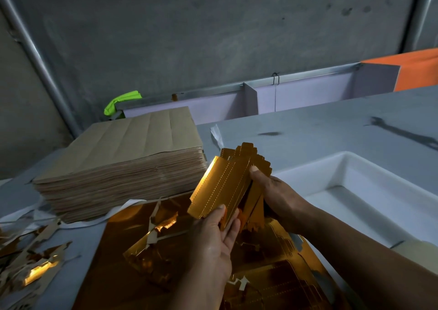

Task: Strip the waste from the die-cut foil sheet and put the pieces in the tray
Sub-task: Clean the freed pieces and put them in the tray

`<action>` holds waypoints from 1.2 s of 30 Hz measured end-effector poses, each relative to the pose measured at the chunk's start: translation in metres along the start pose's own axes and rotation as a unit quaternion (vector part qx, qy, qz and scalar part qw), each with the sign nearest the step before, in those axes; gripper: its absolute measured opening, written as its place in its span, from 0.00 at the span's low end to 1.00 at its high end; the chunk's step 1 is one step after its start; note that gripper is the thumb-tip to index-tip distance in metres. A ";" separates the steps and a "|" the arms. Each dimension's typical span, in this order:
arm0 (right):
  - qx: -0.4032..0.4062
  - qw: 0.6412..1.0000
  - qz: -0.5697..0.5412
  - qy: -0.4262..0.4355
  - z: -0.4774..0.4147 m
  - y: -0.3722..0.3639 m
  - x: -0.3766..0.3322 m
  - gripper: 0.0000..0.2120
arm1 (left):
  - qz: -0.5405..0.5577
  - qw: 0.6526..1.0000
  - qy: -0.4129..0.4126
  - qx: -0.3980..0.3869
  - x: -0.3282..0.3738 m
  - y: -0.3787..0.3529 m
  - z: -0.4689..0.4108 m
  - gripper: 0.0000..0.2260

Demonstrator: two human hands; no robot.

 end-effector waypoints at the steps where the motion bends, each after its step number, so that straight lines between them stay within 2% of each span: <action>1: -0.001 1.000 0.003 0.002 0.000 0.000 0.000 0.18 | -0.011 1.000 0.001 -0.002 -0.001 -0.001 0.000 0.13; 6: -0.018 0.999 0.023 0.017 0.001 -0.001 0.001 0.21 | -0.092 0.995 0.012 -0.037 -0.003 -0.002 0.002 0.12; 8: -0.017 1.000 0.016 0.019 0.001 -0.001 0.002 0.19 | -0.138 0.990 0.005 -0.041 -0.001 -0.002 0.002 0.13; 11: -0.017 1.000 0.009 0.018 0.000 -0.001 0.002 0.17 | -0.219 0.975 -0.045 -0.008 0.009 0.001 -0.002 0.14; 15: -0.014 0.999 0.025 0.020 0.002 -0.002 0.000 0.21 | -0.210 0.968 -0.133 0.044 0.030 0.014 -0.013 0.09; 18: -0.021 0.998 0.048 0.017 0.003 -0.004 0.000 0.22 | -0.217 0.963 -0.153 0.043 0.043 0.022 -0.025 0.08; 20: -0.035 0.998 0.055 0.018 0.005 -0.004 0.000 0.20 | -0.224 0.966 -0.125 0.001 0.046 0.021 -0.031 0.12; 22: -0.049 0.997 0.058 0.021 0.006 -0.004 0.000 0.17 | -0.232 0.968 -0.061 -0.078 0.045 0.017 -0.033 0.21; 24: -0.060 0.996 0.058 0.021 0.008 -0.005 0.000 0.15 | -0.244 0.957 0.003 -0.154 0.042 0.012 -0.030 0.32; 26: -0.070 0.996 0.056 0.016 0.010 -0.006 0.000 0.17 | -0.248 0.946 0.041 -0.205 0.039 0.008 -0.024 0.37; 29: -0.069 0.996 0.052 0.009 0.011 -0.006 0.000 0.21 | -0.245 0.940 0.057 -0.232 0.031 0.006 -0.021 0.30; 32: -0.065 0.996 0.049 0.019 0.010 -0.005 0.001 0.27 | -0.204 0.952 0.099 -0.205 0.022 0.008 -0.019 0.25; 36: -0.055 0.996 0.062 0.041 0.011 -0.006 0.000 0.42 | -0.167 0.969 0.094 -0.155 0.012 0.005 -0.014 0.26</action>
Point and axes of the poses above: each hand's wrist, its own z-axis away from the middle knuckle, its own y-axis out of the back of the hand, x = y × z, the point moved 3 cm from there along -z, towards the middle knuckle, and after that the axes turned 14 degrees about -y, right-handed, at the moved point
